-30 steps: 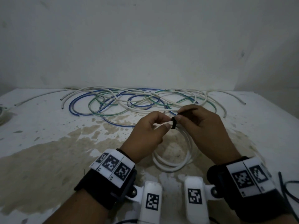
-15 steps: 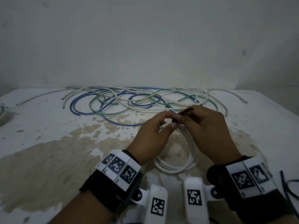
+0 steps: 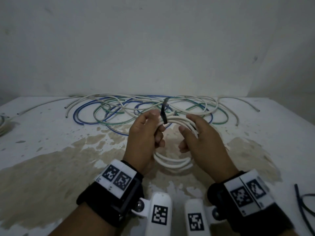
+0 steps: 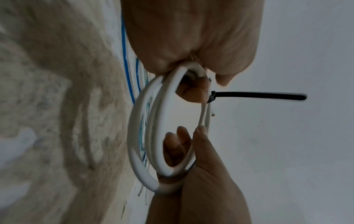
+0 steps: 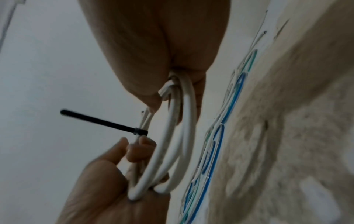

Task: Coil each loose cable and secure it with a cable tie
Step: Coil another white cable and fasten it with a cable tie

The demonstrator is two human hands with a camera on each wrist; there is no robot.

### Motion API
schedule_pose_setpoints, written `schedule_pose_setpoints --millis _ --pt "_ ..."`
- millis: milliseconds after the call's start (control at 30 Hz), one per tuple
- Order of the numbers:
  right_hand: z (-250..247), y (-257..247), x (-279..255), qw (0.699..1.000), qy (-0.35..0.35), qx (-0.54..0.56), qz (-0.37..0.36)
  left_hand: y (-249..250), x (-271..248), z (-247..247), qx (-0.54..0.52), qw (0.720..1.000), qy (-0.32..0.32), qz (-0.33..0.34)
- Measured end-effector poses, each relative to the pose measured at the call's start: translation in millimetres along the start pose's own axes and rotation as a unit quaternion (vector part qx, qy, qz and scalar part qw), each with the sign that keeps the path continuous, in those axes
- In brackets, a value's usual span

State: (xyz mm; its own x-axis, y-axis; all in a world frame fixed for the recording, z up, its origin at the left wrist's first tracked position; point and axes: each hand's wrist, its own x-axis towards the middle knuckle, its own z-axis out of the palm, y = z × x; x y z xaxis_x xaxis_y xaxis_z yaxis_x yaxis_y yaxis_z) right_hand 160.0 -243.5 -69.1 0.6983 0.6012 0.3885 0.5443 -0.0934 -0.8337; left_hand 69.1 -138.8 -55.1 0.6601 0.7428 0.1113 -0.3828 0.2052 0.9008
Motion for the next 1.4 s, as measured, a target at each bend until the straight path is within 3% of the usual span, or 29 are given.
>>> schedule_pose_setpoints --millis 100,200,367,467,533,700,833,967,1133,1267,1400 --pt "3 -3 -1 0.999 0.025 0.046 -0.016 0 -3 1 -0.038 0.998 0.032 -0.038" --pt "6 -3 -1 0.999 0.036 0.030 -0.027 -3 -6 4 -0.021 0.999 0.034 -0.031" --pt "-2 -6 5 0.967 0.112 0.210 0.093 -3 -10 12 -0.124 0.984 -0.034 -0.124" --pt "-1 -9 3 0.939 0.113 0.289 0.149 -1 -10 14 -0.149 0.981 -0.047 -0.115" --pt "-3 -11 2 0.919 0.079 0.338 0.186 2 -6 12 -0.138 0.984 -0.033 -0.103" --pt "-14 -16 3 0.917 -0.084 0.322 0.219 21 0 -9 -0.110 0.988 -0.026 -0.106" --pt "2 -28 4 0.902 -0.081 0.364 0.218 38 -13 -36 -0.063 0.992 -0.006 -0.105" --pt "38 -47 12 0.909 -0.093 0.345 0.215 48 -31 -75 0.053 0.997 0.023 -0.054" --pt "101 -80 14 0.875 -0.125 0.399 0.243 65 -39 -123 0.007 0.994 0.105 -0.031" --pt "156 -102 15 0.840 -0.194 0.427 0.272 89 -40 -171 -0.004 0.985 0.173 0.015" --pt "200 -123 16 0.837 -0.272 0.383 0.279 120 -38 -224 -0.022 0.975 0.217 0.040"
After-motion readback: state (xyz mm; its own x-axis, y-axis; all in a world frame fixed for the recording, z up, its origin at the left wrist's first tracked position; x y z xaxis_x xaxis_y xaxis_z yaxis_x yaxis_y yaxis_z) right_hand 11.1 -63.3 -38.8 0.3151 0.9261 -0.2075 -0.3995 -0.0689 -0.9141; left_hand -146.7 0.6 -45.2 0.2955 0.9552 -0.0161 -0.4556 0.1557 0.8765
